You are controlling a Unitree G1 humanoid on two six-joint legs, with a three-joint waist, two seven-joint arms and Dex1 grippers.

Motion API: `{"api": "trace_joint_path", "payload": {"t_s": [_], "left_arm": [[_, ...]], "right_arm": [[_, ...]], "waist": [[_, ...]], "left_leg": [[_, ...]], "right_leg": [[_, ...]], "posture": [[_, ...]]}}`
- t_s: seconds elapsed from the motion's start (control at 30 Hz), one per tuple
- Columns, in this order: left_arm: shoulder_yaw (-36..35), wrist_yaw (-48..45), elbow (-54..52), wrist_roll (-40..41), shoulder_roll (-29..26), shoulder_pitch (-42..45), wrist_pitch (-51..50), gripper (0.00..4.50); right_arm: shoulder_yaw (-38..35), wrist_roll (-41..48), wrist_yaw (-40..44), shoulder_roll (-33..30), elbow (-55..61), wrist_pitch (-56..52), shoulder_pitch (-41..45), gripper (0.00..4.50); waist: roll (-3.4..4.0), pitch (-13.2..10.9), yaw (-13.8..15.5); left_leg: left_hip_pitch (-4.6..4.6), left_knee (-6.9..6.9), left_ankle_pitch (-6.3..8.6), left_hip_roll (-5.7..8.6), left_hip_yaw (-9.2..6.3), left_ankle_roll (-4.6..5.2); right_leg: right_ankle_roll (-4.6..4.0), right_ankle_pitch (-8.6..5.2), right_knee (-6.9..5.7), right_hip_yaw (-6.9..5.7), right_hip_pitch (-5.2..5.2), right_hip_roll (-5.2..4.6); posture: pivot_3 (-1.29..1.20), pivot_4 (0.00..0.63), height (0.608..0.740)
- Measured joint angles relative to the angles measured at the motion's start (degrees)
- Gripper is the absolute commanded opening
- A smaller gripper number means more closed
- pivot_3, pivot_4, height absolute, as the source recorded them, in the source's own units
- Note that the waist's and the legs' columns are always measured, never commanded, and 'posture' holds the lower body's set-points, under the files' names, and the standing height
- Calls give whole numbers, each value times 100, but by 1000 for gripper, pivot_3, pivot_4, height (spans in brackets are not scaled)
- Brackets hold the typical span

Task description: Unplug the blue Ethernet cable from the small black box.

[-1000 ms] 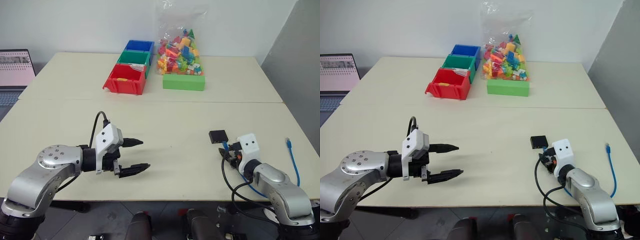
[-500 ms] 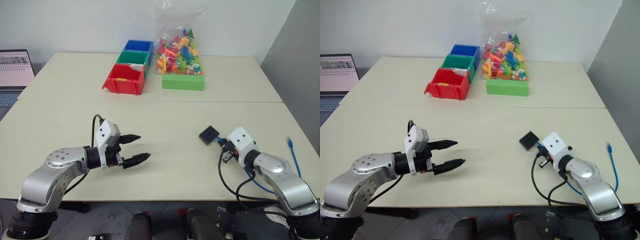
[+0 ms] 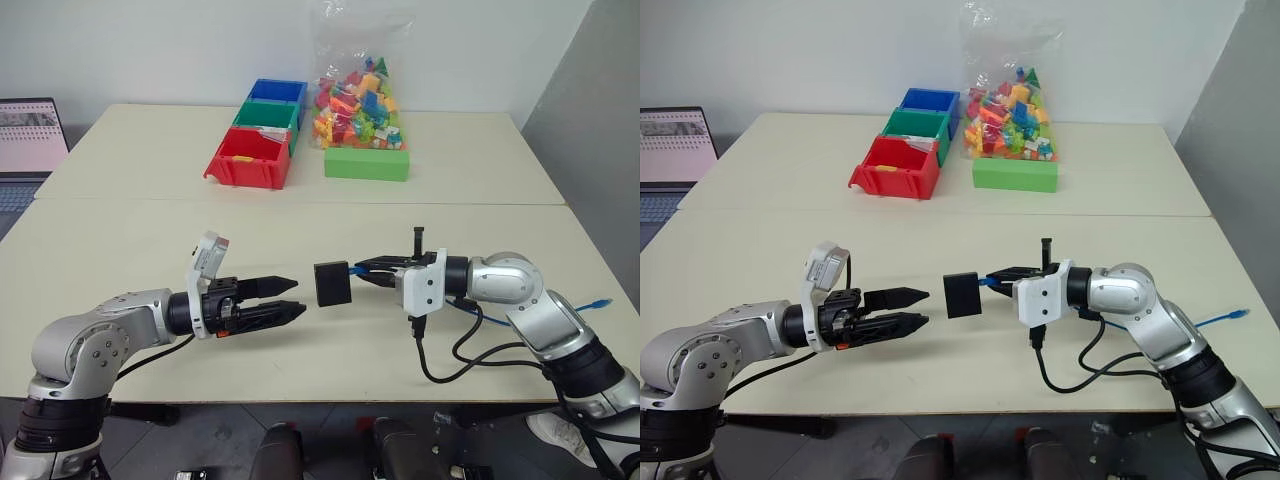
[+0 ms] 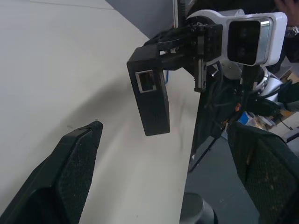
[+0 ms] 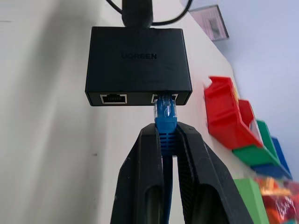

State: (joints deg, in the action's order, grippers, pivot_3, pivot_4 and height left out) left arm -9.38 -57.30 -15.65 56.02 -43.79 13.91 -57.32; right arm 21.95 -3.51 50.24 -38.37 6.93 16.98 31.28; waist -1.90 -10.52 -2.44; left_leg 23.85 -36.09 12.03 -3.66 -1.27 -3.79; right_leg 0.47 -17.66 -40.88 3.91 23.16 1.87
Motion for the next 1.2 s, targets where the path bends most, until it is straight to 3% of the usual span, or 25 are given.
{"api": "trace_joint_path", "payload": {"t_s": [0.47,0.57,0.87,1.03,1.2], "left_arm": [[126,424,50,35,442,211,-198,4500],[127,421,50,38,478,224,-221,4121],[127,429,54,146,573,260,-266,1914],[127,478,56,153,582,256,-267,963],[129,536,77,138,584,255,-250,794]], "right_arm": [[191,-250,345,454,-107,275,361,129],[191,-255,353,490,-107,267,363,128],[191,-329,354,566,-108,257,430,128],[191,-379,354,582,-110,281,433,128],[191,-458,347,610,-154,336,464,128]], "waist": [[0,0,53],[0,0,51],[0,0,52],[0,0,52],[0,0,52]], "left_leg": [[-1,-2,0,-1,-2,-1],[-1,-2,0,-1,-2,-1],[-1,-3,-1,-1,-3,-1],[-1,-3,-1,-1,-3,-1],[-1,-3,-1,-1,-3,-1]], "right_leg": [[-8,4,-5,3,0,0],[-8,4,-5,3,0,0],[-8,5,-6,2,0,0],[-8,5,-5,3,0,0],[-8,5,-5,4,0,0]], "posture": [[0,150,740],[0,150,740],[0,150,740],[0,150,740],[0,150,740]]}}
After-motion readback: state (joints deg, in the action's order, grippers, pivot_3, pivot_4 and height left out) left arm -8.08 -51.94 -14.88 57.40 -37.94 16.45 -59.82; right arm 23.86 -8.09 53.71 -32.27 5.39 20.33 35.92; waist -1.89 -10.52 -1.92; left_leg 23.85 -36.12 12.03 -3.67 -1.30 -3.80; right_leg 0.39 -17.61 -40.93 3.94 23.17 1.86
